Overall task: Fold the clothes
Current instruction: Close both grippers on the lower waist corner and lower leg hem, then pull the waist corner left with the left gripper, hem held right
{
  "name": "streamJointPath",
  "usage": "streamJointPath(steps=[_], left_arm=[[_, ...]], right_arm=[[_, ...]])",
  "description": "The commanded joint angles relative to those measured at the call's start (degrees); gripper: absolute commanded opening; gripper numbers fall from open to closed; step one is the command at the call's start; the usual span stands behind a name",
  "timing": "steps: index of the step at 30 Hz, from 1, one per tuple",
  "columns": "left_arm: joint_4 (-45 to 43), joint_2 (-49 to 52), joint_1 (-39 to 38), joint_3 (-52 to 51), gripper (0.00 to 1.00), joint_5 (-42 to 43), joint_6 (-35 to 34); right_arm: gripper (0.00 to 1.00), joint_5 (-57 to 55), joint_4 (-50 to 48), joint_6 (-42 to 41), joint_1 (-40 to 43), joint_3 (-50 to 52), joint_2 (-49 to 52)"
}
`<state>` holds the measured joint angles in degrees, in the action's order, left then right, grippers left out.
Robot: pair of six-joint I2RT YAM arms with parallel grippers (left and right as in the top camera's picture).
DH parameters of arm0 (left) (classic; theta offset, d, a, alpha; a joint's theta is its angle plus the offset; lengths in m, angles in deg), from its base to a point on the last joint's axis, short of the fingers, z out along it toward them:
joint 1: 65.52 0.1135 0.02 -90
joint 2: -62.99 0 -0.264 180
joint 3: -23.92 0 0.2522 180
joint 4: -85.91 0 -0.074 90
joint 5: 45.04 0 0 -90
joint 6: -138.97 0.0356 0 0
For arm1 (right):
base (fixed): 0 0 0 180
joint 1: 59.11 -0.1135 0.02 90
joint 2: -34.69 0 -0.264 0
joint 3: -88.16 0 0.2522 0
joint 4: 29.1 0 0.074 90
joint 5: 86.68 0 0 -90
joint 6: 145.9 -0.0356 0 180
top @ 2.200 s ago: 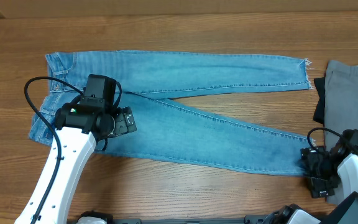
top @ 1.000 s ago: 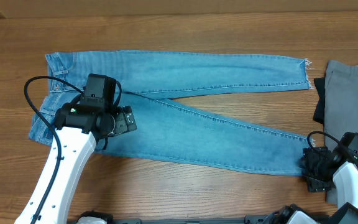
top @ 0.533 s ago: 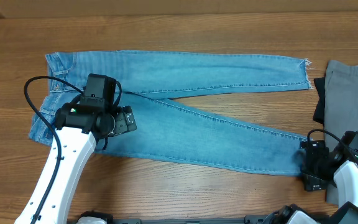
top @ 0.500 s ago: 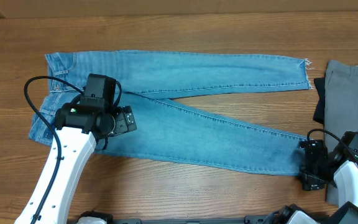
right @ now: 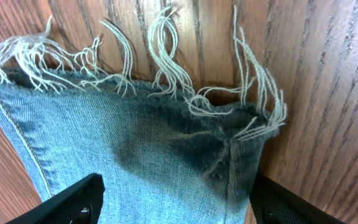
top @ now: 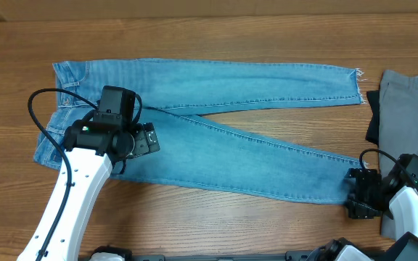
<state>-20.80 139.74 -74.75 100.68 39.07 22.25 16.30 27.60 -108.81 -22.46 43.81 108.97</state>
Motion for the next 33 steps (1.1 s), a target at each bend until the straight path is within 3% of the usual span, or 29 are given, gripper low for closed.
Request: streamJointPath(steps=[1,4,13,15,18,19,20,27,33], left_arm=[[0.0,0.1,0.3,-0.2,1.00,1.1,-0.7],[0.2,0.1,0.3,-0.2,1.00,1.1,-0.7],[0.2,0.1,0.3,-0.2,1.00,1.1,-0.8],[0.2,0.1,0.3,-0.2,1.00,1.1,-0.8],[0.1,0.1,0.3,-0.2,1.00,1.1,-0.8],[0.1,0.1,0.3,-0.2,1.00,1.1,-0.8],[0.2,0.1,0.3,-0.2,1.00,1.0,-0.7],[-0.6,0.1,0.3,-0.2,1.00,1.0,-0.7],[-1.1,0.1,1.1,1.3,1.00,-1.0,-1.5]], right_arm=[[0.73,-7.0,-0.2,-2.1,-0.3,3.2,3.7],[0.76,-7.0,-0.7,-2.5,-0.3,3.2,5.5],[0.73,-6.9,-5.1,-4.0,-0.3,3.2,15.3],[0.60,-6.9,-5.4,-3.9,-0.3,3.2,16.2],[0.17,-6.5,-5.5,-2.4,-0.3,3.2,16.2],[0.07,-6.5,-5.4,-2.4,-0.3,3.1,16.2],[0.04,-6.5,-5.4,-2.3,-0.3,3.1,16.2],[0.04,-6.6,2.0,-0.4,-0.6,-1.7,15.7],[0.04,-12.0,16.5,4.4,-2.0,-16.9,12.7]])
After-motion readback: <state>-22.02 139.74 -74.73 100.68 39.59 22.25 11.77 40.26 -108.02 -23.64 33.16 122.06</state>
